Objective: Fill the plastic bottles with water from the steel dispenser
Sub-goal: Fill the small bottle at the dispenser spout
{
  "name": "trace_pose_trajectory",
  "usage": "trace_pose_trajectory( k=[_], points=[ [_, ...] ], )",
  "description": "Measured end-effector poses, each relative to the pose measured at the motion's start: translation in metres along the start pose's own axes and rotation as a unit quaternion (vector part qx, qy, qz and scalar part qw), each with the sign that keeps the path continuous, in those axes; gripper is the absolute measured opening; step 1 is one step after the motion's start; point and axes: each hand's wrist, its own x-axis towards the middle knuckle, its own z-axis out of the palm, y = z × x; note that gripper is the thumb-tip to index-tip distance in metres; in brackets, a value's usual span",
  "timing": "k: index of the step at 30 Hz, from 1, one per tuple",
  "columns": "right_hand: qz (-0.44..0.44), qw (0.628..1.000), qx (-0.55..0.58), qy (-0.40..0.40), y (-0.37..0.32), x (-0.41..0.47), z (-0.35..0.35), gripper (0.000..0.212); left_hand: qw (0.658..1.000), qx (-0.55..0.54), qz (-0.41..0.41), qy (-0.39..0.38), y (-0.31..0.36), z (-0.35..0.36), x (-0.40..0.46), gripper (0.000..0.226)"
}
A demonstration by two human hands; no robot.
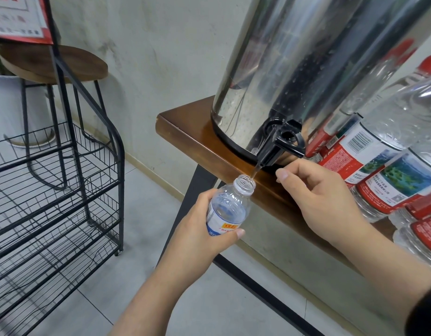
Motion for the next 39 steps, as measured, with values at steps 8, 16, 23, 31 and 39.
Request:
trace_pose_trajectory(
  k=[8,16,23,31,39],
  points=[
    [-0.002,1.000,0.000,0.003,-0.0002,0.0002,0.0000,0.045,1.000,0.002,-0.002,0.002,-0.0013,0.0006,-0.0001,0.065],
    [-0.004,1.000,0.000,0.002,0.0001,0.0004,0.0001,0.044,1.000,0.005,-0.004,0.000,-0.0021,0.0009,0.0006,0.065],
    [-0.002,1.000,0.003,0.001,0.0000,0.0004,0.0003,0.042,1.000,0.008,-0.005,-0.001,-0.0017,0.0008,0.0003,0.066],
    [-0.005,1.000,0.002,-0.003,-0.0009,-0.0001,-0.0002,0.044,1.000,0.011,-0.005,-0.002,-0.0014,0.0013,0.0008,0.069],
    [-0.004,1.000,-0.003,0.002,0.0002,0.0002,0.0008,0.044,1.000,0.002,-0.006,-0.001,-0.0010,0.0011,0.0010,0.065]
  ],
)
